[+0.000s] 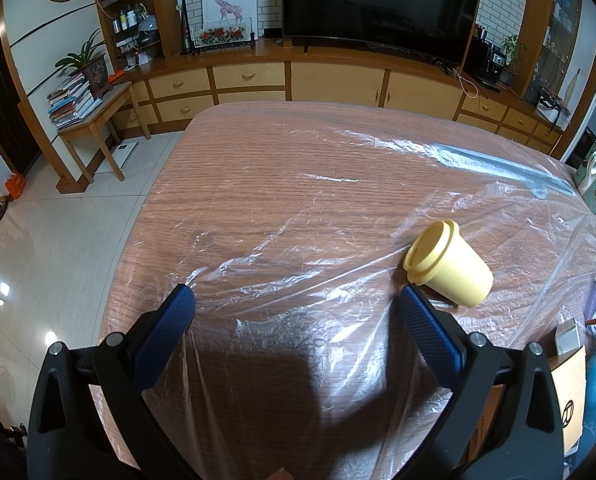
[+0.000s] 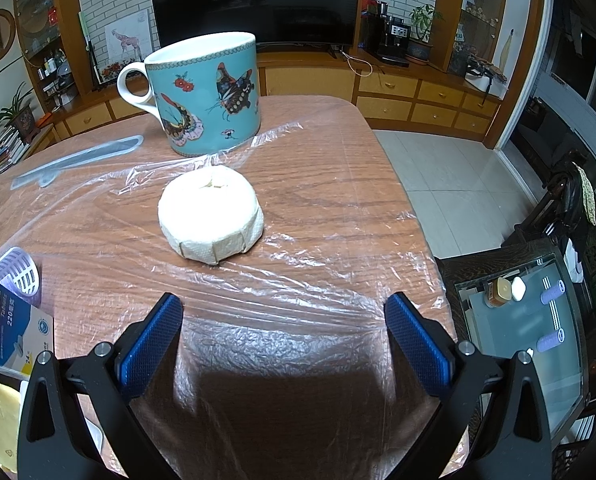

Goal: Collect trash

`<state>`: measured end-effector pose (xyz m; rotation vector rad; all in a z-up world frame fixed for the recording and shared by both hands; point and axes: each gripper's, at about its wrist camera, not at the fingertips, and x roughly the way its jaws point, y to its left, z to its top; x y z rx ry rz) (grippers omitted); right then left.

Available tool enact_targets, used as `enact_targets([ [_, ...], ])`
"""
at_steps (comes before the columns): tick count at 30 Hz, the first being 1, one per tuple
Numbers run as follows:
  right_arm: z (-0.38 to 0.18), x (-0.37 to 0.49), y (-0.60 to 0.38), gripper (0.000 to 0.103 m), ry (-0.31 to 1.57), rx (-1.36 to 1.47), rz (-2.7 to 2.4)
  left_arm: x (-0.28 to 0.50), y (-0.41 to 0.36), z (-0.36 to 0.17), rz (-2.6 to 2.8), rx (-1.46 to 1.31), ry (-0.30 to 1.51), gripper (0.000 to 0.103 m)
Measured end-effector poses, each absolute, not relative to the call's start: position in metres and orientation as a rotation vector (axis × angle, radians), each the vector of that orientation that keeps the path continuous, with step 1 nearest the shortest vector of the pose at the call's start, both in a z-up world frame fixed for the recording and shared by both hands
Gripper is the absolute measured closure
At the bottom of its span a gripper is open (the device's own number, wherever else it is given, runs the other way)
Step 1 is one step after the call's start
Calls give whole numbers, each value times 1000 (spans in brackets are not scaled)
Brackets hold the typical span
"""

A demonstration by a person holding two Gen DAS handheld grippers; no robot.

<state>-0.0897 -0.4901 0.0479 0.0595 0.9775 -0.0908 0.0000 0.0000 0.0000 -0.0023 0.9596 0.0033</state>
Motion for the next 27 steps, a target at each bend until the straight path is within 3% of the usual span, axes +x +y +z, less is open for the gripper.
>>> enact_targets([
  [10,61,-90,-497,4,1002,77,-164,3,5,2,4,-1,994,1],
  [18,146,-138,-485,4,830,166,-89,-23,40,51,-17,-112,899,2],
  [27,165,-165,-417,5,828,92,75,-75,-26,75,-205,6,840,2],
])
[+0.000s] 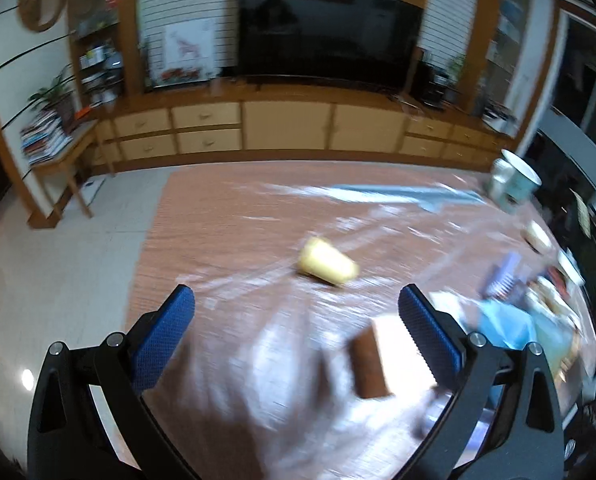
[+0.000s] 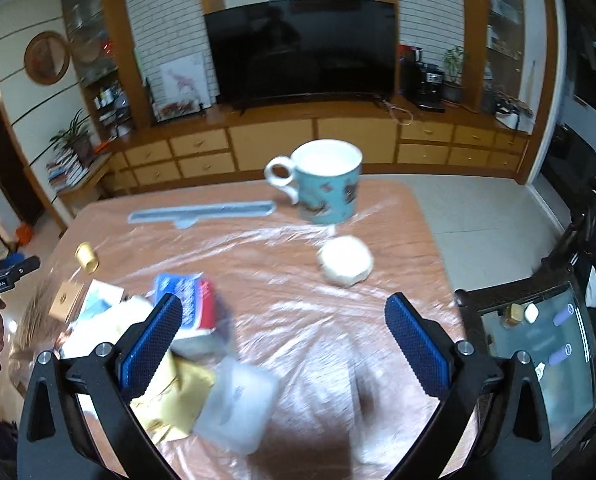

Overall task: Collect trash
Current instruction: 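Grasp the blue plastic bag with the left tool while the right tool grasps the cream paper bag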

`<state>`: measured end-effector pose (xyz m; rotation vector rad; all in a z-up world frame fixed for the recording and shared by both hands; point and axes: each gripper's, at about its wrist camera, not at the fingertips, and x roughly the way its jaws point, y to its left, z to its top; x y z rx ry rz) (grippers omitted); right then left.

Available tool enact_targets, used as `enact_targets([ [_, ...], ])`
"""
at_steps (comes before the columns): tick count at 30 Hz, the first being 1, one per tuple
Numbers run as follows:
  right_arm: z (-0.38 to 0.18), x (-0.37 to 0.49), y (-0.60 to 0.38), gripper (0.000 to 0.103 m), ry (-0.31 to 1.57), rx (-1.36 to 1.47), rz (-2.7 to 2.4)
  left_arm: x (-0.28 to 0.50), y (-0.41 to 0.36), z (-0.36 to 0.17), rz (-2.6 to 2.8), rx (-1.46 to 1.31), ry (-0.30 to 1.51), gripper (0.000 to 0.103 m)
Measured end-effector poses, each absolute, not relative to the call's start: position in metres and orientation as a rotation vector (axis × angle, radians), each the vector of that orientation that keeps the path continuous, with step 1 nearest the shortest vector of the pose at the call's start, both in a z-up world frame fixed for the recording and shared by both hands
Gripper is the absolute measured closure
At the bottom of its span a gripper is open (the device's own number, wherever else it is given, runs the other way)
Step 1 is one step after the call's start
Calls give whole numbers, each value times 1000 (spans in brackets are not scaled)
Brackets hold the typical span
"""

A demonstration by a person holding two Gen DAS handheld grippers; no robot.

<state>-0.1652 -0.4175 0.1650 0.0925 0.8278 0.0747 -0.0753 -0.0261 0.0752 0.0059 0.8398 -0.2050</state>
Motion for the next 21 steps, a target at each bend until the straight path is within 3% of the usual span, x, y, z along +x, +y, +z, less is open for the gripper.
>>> enact_targets([
  [6,128,-181,-404,24,947,137,55,-95,-59,69,-272,28,870,1],
  [12,125,-198,-396,26,962,197,98,-108,-59,69,-298,-32,886,2],
  [21,120,-215,-314,25,975,-143,338,-138,-108,77,-589,4,910,2],
])
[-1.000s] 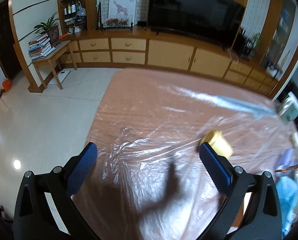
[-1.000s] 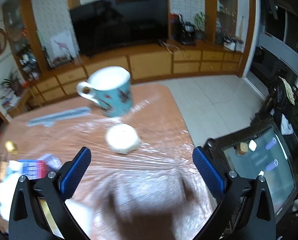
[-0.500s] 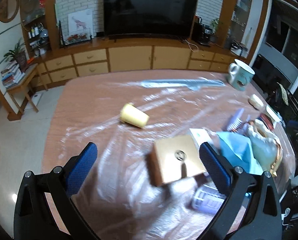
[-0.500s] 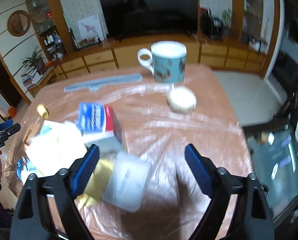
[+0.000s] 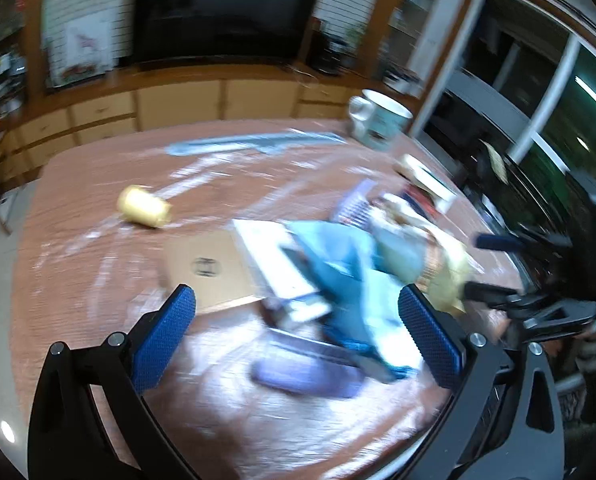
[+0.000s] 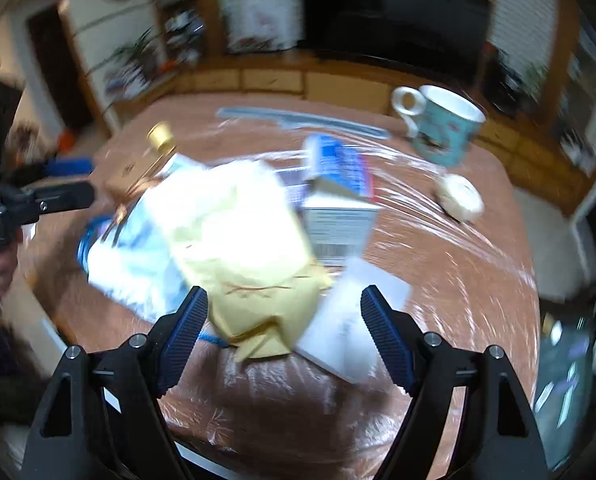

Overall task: Collect trash
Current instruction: 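Grasp the blue plastic bag with the left tool while the right tool grasps the cream paper bag, then carry both held bags off the table edge toward the black trash bin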

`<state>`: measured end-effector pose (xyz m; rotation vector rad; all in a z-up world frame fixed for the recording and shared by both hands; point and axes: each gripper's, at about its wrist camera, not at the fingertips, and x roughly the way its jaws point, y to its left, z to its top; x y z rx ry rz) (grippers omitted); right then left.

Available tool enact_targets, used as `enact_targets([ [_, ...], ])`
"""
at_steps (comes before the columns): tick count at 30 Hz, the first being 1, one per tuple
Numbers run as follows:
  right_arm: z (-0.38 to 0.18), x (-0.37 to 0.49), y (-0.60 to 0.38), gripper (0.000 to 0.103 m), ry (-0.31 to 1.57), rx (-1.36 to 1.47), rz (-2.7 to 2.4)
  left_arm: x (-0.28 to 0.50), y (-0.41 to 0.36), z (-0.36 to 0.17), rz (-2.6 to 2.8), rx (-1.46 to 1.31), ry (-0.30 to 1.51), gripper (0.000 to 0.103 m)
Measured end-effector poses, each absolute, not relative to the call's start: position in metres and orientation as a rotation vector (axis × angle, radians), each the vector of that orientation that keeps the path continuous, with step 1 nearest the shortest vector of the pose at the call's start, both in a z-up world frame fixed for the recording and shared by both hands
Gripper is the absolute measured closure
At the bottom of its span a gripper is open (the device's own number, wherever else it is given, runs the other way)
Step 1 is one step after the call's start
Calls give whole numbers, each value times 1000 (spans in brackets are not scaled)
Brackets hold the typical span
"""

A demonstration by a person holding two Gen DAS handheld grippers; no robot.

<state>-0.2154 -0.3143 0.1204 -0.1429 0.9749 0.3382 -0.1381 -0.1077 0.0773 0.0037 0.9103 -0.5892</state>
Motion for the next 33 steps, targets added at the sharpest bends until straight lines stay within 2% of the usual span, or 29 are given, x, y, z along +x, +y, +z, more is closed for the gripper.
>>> enact_targets([
  [7,104,-202,-282,21,1015,-309,383,-143,-149,58,-698,49,993,2],
  [9,99,-200,-280,20,1025,-312,395,-141,-155,53,-740,28,1026,8],
  [12,90,-194,-277,22,1051,-320,403,-135,-159,40,-772,-2,1084,26],
  [13,87,-194,-275,25,1057,-320,411,-133,-159,37,-782,-17,1102,38],
  [14,85,-193,-274,29,1060,-320,413,-132,-158,35,-788,-33,1113,45],
  [15,84,-194,-275,33,1058,-321,404,-130,-157,34,-794,-50,1115,46],
  [17,86,-194,-278,37,1050,-305,406,-131,-154,36,-806,-80,1102,56],
  [21,94,-197,-291,42,1035,-204,417,-137,-147,43,-814,-94,1075,60],
  [33,136,-225,-309,42,941,-53,376,-158,-114,76,-769,-138,967,60],
])
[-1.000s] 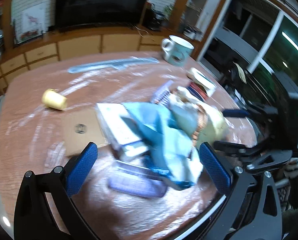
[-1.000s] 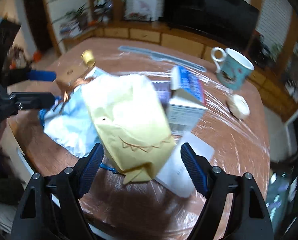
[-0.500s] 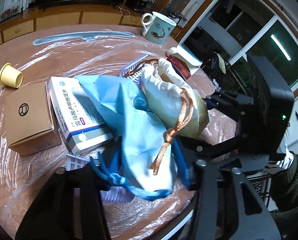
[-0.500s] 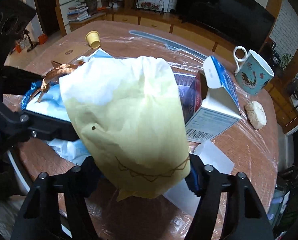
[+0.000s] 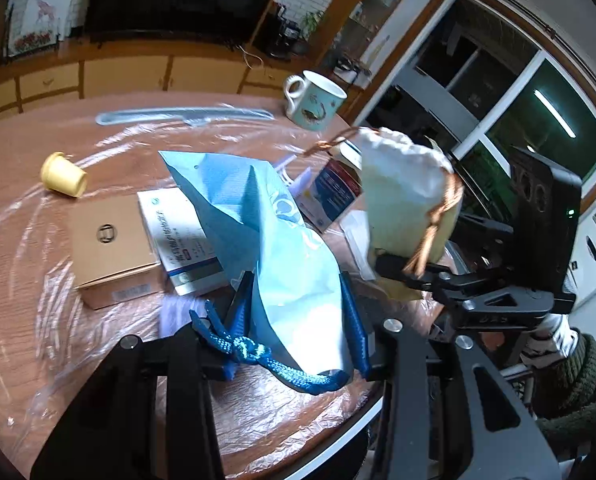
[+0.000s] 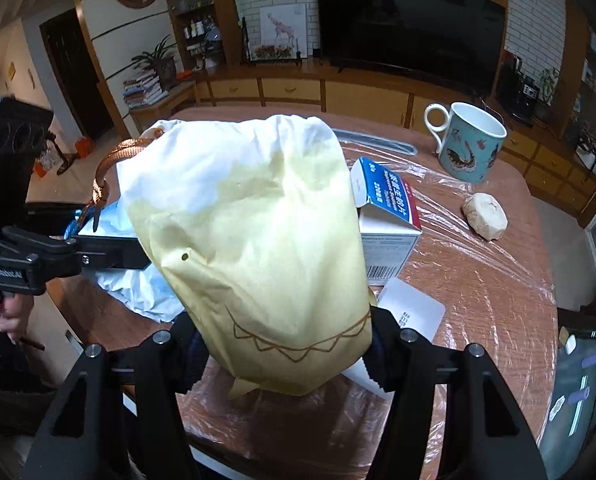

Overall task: Collect trash
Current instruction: 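Carry both held bags off the table edge toward the black trash bin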

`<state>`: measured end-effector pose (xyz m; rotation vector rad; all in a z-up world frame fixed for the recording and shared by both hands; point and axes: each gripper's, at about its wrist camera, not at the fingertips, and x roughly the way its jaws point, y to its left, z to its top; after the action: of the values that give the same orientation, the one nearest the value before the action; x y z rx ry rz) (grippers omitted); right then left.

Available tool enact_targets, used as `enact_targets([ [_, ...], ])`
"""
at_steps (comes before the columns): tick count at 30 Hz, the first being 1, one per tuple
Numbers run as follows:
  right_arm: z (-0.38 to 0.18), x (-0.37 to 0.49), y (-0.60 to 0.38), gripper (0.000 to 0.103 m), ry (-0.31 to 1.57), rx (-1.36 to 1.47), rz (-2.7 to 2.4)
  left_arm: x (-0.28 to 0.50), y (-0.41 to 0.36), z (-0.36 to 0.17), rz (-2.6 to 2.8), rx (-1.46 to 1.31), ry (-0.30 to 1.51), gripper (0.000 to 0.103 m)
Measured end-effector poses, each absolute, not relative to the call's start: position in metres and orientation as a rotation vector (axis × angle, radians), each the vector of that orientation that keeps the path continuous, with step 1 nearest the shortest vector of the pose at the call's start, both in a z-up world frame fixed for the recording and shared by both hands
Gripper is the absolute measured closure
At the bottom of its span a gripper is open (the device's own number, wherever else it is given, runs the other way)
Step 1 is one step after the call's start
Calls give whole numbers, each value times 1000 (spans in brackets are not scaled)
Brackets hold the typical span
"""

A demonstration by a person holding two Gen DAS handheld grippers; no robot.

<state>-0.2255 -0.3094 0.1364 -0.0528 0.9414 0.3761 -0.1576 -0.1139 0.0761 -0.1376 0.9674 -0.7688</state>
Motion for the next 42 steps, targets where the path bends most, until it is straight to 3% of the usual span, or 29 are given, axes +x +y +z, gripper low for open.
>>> enact_targets([
  [17,150,-266,-302,42,942,179,334,-183,-94,93,-771,-110,880,60],
  [42,129,-361,-318,42,1046,160,591,-306,-115,88,-617,-109,922,60],
])
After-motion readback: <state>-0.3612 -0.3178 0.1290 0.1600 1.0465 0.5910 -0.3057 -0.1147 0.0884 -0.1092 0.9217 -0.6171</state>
